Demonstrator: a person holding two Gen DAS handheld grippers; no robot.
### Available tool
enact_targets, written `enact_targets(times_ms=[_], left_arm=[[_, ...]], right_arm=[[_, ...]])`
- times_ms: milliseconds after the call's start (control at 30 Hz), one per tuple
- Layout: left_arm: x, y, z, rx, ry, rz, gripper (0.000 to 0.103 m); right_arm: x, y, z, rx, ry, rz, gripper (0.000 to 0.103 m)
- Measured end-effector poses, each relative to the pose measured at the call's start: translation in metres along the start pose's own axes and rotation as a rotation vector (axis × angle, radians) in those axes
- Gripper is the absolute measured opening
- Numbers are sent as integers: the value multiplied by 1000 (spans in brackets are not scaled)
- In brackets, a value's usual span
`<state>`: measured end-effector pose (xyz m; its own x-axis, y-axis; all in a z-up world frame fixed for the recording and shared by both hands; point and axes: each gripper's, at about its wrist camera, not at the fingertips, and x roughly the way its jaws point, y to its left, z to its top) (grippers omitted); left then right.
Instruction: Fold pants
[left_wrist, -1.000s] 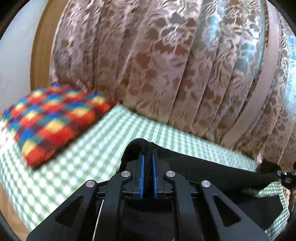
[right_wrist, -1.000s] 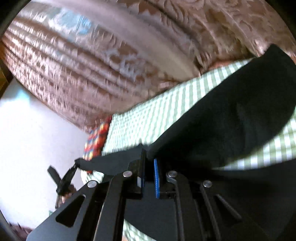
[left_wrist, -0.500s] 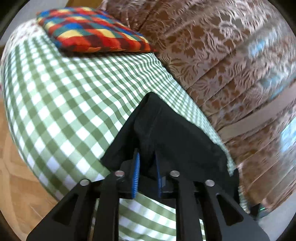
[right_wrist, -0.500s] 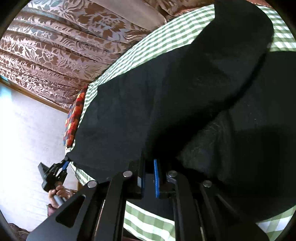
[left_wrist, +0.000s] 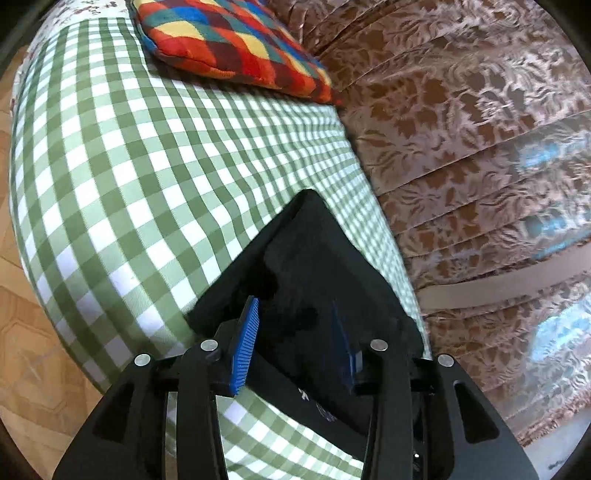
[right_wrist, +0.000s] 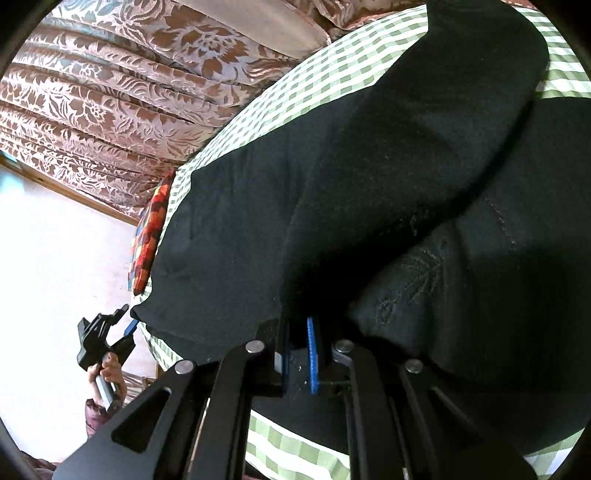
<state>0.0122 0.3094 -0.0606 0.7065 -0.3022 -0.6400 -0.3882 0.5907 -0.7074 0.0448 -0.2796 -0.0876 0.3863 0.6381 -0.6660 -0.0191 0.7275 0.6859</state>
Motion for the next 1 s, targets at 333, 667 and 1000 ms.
enact_targets(times_ms=[333, 667, 1000], left_arm=[[-4, -57, 25, 226, -129, -93, 7], [9, 21, -1, 193, -47, -7, 7], [11, 30, -2, 198, -44, 23, 8]], right_arm=[[-47, 32, -6, -117, -85, 45, 6], [-22, 12, -45, -99, 26, -38, 6], [-25, 34, -52, -186, 41, -82, 5]])
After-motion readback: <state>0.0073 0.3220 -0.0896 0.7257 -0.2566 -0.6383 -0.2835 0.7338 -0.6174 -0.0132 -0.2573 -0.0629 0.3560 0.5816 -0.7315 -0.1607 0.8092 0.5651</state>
